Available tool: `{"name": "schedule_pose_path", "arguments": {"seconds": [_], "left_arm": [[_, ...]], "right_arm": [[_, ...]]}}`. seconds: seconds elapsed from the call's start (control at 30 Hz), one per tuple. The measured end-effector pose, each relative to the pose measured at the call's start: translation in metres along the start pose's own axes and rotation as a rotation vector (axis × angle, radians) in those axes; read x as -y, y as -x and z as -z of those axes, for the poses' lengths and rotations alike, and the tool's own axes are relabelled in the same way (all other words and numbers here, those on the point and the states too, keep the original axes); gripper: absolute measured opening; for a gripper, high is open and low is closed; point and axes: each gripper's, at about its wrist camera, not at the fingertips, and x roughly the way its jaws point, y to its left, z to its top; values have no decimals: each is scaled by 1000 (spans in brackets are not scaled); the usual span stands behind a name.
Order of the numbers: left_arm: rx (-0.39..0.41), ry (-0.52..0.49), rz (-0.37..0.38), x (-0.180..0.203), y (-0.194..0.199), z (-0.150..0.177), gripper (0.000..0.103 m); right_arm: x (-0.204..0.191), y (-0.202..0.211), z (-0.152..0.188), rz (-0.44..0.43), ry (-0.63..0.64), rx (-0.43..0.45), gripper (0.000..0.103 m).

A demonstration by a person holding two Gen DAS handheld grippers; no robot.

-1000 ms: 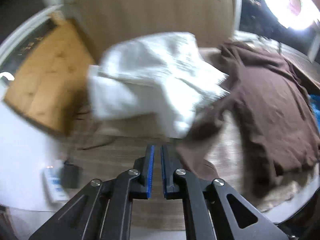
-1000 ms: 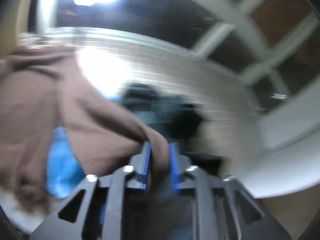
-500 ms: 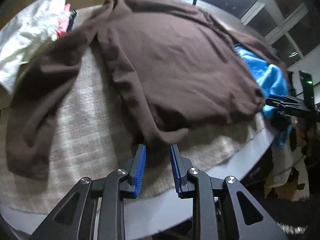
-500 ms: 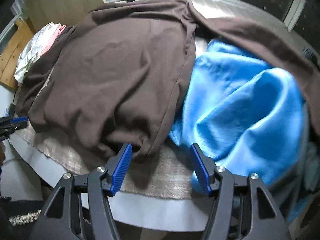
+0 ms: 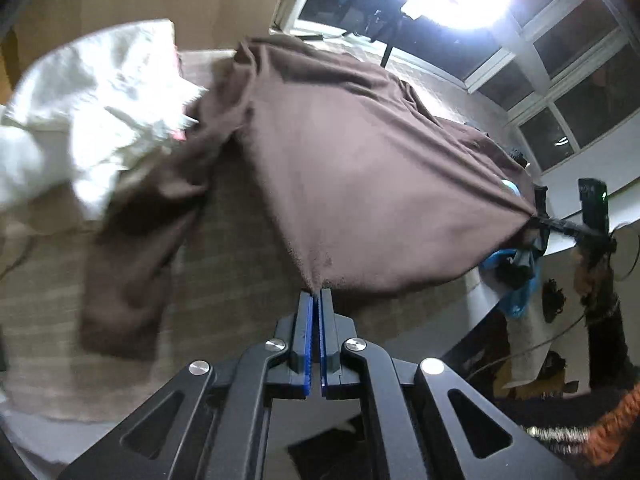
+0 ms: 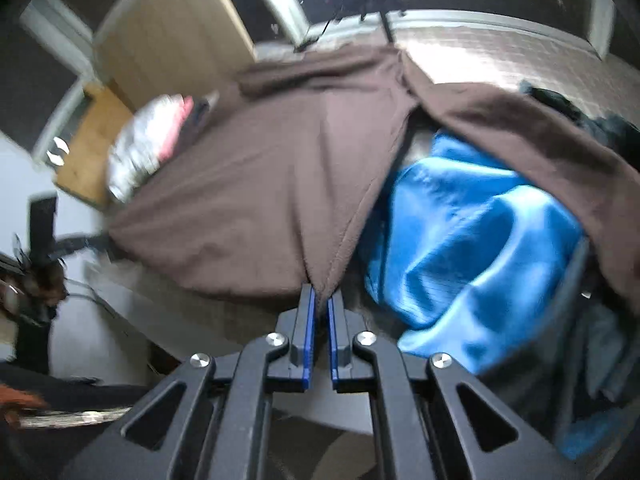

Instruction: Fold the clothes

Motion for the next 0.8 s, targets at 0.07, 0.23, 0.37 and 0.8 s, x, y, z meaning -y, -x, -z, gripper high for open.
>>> {"name": "schedule_pose_path", "arguments": {"seconds": [0.07,0.23,0.37,0.8], "left_arm": [[-30,1,-2,-6,-3,10,2],[-200,28,-40,-20,-79,41,2],[-281,-11,-86,-15,-98,52,3],[34,-37,-440,-84,5,24,39]], "right_arm": [[15,-2,4,15,-43,-11,6],[46,-82,35,166,-89,-229,6],[47,-92,39,272,-60,-311,9],[-95,-70,-116,58,190,-28,41]]}}
